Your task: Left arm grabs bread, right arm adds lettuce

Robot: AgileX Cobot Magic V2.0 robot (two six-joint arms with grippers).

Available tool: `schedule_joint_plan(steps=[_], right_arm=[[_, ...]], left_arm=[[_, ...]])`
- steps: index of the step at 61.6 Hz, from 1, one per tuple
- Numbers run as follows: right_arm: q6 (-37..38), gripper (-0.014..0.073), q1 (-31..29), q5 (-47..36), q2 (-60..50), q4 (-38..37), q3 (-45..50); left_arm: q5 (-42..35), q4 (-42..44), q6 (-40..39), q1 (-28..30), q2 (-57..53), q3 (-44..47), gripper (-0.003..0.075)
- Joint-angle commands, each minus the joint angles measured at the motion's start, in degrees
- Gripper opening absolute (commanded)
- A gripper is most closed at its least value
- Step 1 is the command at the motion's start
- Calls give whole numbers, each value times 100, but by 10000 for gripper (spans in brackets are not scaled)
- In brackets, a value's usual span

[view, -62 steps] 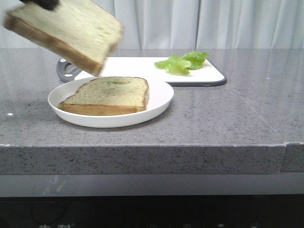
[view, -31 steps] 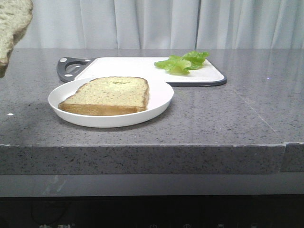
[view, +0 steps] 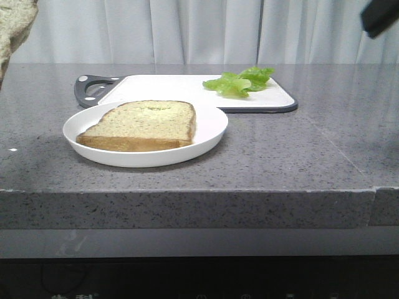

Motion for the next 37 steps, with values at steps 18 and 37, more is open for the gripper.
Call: schedule_joint_plan(steps=[18,37], right_arm=[[-160,512,-7,-335,1988,615,-2129],[-160,512,-7,-269,3579,878,-3771]], left_arm=[[-393,-274,-14,13,-11,-155,-20],[-393,-274,-14,13,-11,-155,-20]])
